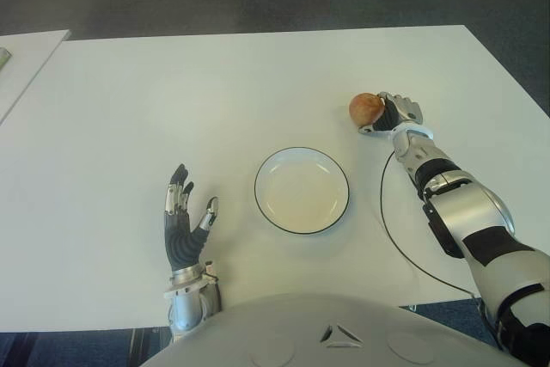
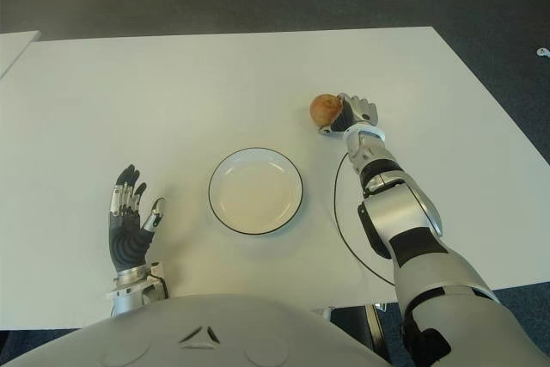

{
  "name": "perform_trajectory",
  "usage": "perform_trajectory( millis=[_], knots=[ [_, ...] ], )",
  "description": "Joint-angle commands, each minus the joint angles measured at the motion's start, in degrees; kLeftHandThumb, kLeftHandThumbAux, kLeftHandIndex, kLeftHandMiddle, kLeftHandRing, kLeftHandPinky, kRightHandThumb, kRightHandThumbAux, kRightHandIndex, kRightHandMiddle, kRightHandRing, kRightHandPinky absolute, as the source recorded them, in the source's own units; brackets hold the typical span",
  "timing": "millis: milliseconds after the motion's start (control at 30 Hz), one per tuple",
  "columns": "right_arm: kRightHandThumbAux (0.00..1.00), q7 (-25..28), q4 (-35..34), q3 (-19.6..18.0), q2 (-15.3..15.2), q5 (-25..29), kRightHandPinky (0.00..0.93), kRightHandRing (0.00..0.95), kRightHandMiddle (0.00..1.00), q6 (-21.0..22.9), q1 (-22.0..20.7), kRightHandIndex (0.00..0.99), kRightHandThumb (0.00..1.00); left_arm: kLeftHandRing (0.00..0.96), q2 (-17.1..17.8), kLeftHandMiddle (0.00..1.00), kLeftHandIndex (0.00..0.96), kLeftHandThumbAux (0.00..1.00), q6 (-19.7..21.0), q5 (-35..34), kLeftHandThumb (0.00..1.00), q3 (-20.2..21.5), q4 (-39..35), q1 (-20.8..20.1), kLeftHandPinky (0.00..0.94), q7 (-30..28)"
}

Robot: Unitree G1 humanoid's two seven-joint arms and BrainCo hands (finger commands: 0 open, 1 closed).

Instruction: Put the apples into the plate.

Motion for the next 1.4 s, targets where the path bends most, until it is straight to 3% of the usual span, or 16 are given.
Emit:
perform_trajectory(
  millis=[33,567,800,1267,1400],
  knots=[
    [0.708,1.51,0.47,0.11,0.87,0.20,0.595,0.689,0.720,-1.73,-1.29,0.443,0.726,0.026,-0.55,0.040,0.067,0.711,3.82,-1.32,0.099,-0.41,12.16,-4.51,0.006,-1.74],
    [0.708,1.65,0.37,0.38,1.20,0.11,0.723,0.773,0.790,-2.79,-1.18,0.442,0.726,0.039,-0.50,0.053,0.079,0.674,3.07,-6.10,0.137,-0.62,14.34,-5.62,0.023,-5.19],
    [0.708,1.84,0.48,0.68,1.47,-0.17,0.685,0.783,0.803,-2.31,-0.83,0.442,0.726,0.036,-0.35,0.049,0.083,0.658,3.10,-4.81,0.140,-0.07,14.06,-5.32,0.025,-4.22],
    [0.708,2.22,0.52,0.93,1.83,-0.45,0.728,0.791,0.808,-1.98,-0.71,0.442,0.724,0.036,-0.27,0.054,0.077,0.664,3.08,-5.20,0.149,0.18,13.82,-4.96,0.012,-4.23],
    [0.708,1.96,0.50,1.09,1.87,-0.60,0.675,0.785,0.807,-2.11,-0.72,0.442,0.724,0.034,-0.19,0.053,0.075,0.671,3.38,-5.40,0.150,0.25,13.71,-4.92,0.010,-4.31]
  ],
)
